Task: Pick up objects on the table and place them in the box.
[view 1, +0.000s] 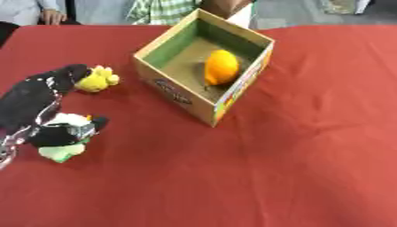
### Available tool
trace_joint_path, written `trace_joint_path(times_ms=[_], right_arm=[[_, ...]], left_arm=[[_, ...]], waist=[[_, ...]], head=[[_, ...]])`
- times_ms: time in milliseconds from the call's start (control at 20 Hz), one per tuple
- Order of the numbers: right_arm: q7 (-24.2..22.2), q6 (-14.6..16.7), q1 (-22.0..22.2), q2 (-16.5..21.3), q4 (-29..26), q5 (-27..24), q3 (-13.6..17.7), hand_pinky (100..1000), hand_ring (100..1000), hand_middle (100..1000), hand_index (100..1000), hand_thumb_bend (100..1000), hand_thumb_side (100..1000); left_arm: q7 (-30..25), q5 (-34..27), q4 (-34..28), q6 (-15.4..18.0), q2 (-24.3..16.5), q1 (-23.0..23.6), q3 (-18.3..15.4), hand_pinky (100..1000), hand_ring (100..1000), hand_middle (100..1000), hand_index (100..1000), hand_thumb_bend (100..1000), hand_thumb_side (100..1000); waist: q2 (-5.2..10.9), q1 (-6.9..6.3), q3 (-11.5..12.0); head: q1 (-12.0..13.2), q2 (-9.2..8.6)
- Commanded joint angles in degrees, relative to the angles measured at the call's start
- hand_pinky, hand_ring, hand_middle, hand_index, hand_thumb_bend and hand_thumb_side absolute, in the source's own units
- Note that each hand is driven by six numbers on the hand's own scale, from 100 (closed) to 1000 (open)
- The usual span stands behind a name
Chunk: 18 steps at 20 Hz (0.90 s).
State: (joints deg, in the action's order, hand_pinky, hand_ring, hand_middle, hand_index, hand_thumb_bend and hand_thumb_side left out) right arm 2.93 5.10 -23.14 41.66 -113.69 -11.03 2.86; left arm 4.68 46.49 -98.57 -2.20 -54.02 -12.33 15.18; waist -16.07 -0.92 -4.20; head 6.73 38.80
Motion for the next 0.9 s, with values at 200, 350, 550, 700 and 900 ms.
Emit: trace_joint_path(times_ms=[200,350,550,700,900], right_arm=[[-0.34,-0.17,-0.21,0.72,-0.90,0.38,0.95,880,840,703,918,311,815],[-0.41,-0.33,-0.15,0.54,-0.90,0.47,0.93,880,838,700,916,307,812],[-0.29,-0.50,0.08,0.32,-0.90,0.54,0.97,881,836,697,915,303,808],[-0.18,-0.59,0.20,0.19,-0.90,0.54,0.99,881,836,696,915,302,807],[-0.16,-0.68,0.30,-0.05,-0.90,0.54,0.99,881,834,694,914,301,806]], left_arm=[[-4.89,1.78,-0.57,0.25,-2.49,0.64,-2.20,764,876,945,1000,568,969],[-7.31,2.37,-1.06,-0.13,-2.66,1.02,-2.98,770,880,944,1000,604,963],[-10.50,2.48,-2.16,-0.38,-3.07,1.58,-3.92,773,881,942,1000,641,998],[-12.76,2.43,-2.83,-0.58,-3.37,2.08,-4.42,771,881,942,1000,655,998],[-15.68,2.96,-3.05,-1.06,-3.47,2.53,-5.07,768,880,941,1000,661,996]], waist=[[0.24,-0.07,0.12],[0.07,-0.14,0.25],[0.02,-0.18,0.31],[0.04,-0.19,0.32],[0.01,-0.15,0.33]], head=[[1.08,-0.27],[1.12,-0.38],[1.15,-0.49],[1.22,-0.61],[1.15,-0.73]])
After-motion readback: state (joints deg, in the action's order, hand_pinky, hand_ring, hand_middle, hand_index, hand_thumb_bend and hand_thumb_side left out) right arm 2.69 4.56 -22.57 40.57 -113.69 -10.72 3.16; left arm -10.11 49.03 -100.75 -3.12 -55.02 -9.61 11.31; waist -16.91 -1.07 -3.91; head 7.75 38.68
